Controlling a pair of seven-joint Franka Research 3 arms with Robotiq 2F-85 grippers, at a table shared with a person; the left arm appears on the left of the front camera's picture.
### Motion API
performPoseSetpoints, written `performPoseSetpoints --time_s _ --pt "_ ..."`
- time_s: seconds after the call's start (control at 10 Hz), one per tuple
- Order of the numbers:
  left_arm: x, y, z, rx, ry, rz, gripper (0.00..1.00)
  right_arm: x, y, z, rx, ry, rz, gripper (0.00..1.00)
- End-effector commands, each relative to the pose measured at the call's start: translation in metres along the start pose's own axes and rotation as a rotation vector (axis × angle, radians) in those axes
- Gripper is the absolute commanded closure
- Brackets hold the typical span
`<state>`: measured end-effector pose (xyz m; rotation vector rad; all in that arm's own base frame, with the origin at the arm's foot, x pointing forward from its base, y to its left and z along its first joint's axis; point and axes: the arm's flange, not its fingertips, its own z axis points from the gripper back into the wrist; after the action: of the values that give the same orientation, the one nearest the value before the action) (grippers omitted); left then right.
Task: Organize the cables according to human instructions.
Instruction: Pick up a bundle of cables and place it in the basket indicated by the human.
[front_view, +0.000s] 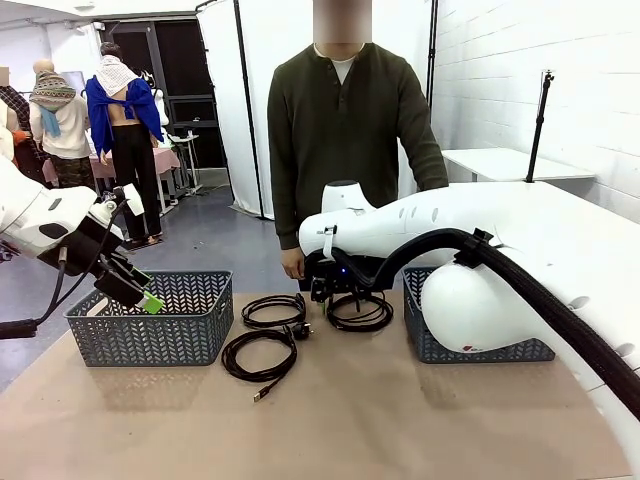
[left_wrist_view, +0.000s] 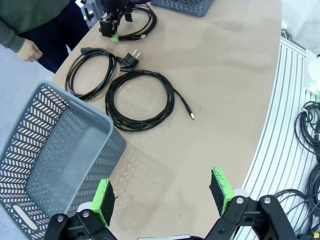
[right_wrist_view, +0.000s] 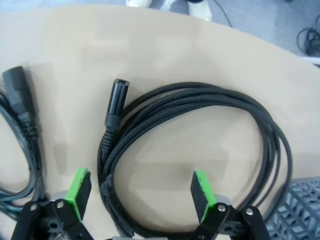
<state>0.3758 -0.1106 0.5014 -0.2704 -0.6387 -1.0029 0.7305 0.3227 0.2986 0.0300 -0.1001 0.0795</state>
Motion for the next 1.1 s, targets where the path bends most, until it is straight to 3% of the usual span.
performPoseSetpoints --time_s 0.0,0.3,0.9,1.0 --pt "-0.0041 0.0032 -0.0013 -0.016 -0.013 -0.013 0.0 0.0165 0.0078 0.0003 -0.06 -0.004 -0.032 0.0" --pt "-0.0041 0.0032 -0.0013 -0.016 -0.013 -0.013 0.0 0.0168 0.0078 -0.0028 -0.066 -0.008 -0.014 0.0" --pt "-0.0041 0.0032 -0.0013 -0.016 -0.013 -0.013 0.0 0.0136 0.0068 0.0019 -0.015 0.015 0.015 0.97" --pt "-0.0041 0.0032 -0.0013 -0.016 -0.013 -0.013 0.0 0.0127 0.0051 0.0021 0.01 0.022 0.021 1.0"
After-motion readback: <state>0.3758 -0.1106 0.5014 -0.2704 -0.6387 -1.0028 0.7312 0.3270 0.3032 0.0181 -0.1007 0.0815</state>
